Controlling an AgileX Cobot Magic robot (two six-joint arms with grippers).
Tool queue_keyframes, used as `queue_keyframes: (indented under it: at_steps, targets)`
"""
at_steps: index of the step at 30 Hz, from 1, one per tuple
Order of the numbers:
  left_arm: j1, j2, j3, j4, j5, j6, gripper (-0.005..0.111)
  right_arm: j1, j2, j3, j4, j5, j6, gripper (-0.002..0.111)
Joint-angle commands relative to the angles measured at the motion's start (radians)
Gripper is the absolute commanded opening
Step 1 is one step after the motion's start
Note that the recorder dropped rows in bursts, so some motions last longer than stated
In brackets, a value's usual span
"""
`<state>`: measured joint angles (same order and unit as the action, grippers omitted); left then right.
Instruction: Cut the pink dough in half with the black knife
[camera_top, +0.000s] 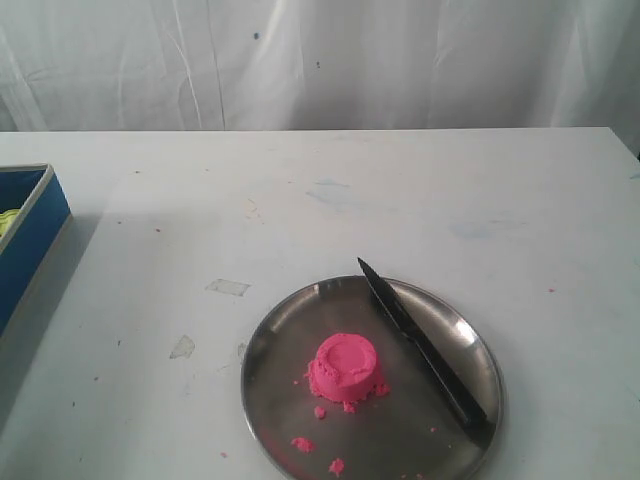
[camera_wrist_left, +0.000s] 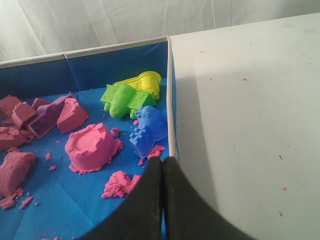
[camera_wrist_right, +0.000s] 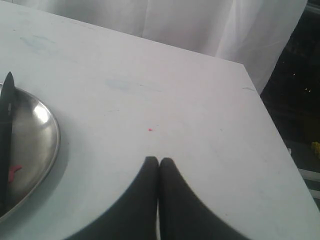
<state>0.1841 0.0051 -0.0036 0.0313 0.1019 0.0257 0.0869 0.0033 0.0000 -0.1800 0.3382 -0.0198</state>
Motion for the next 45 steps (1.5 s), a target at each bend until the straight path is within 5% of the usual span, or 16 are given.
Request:
queue_keyframes:
  at_steps: [1,16,22,34,45]
  targets:
    - [0.002,-0.005,0.004,-0.001,-0.003,0.000,0.000,-0.006,-0.003,0.000,0.000,0.004,-0.003,0.000]
    - [0.002,-0.005,0.004,-0.001,-0.003,0.000,0.000,-0.006,-0.003,0.000,-0.017,-0.038,-0.044,0.000]
    - [0.002,-0.005,0.004,-0.001,-0.003,0.000,0.000,-0.006,-0.003,0.000,0.056,-0.286,-0.023,0.000]
    - [0.002,-0.005,0.004,-0.001,-0.003,0.000,0.000,-0.006,-0.003,0.000,0.234,-0.921,0.679,0.000]
    - [0.002,-0.005,0.004,-0.001,-0.003,0.000,0.000,-0.006,-0.003,0.000,0.491,-1.012,0.854,0.000]
